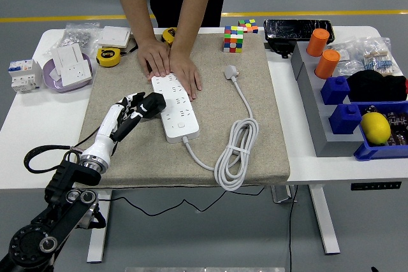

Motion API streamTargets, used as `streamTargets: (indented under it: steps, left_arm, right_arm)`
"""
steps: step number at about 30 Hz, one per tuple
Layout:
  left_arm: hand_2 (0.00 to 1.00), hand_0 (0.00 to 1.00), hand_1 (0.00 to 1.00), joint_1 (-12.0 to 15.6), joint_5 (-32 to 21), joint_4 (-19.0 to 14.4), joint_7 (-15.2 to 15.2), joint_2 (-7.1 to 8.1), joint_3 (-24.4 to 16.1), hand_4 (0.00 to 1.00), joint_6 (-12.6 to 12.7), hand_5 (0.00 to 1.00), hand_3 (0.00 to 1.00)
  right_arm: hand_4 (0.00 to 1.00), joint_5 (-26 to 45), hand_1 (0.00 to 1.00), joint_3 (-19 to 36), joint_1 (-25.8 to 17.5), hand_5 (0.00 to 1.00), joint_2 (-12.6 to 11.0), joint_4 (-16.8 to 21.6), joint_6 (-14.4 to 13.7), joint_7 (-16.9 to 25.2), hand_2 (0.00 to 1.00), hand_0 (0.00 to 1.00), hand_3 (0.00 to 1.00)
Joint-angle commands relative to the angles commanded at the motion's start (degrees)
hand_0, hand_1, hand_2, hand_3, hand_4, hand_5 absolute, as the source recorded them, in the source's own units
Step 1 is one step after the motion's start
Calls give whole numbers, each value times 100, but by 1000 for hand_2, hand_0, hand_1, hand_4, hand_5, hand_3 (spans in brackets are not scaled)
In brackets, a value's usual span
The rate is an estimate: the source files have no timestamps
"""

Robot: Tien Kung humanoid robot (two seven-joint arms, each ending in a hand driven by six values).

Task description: Pick up the plug,place it near the board,insert it into the board,press the button

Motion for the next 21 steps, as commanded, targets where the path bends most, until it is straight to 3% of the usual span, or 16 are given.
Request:
streamTargets:
  steps: [5, 21]
  left_arm:
    - [899, 930, 944, -85, 207, 241, -48, 17, 15, 991, -12, 957, 862]
    - [899, 936, 944, -417, 714, 496, 39, -19, 323, 982, -4, 982, 861]
  right_arm:
    - [998, -15, 802, 2, -12, 998, -3, 0, 1, -6, 779, 932, 796]
    - [998, 7, 802, -45, 2, 998, -13, 0, 5, -9, 779, 930, 796]
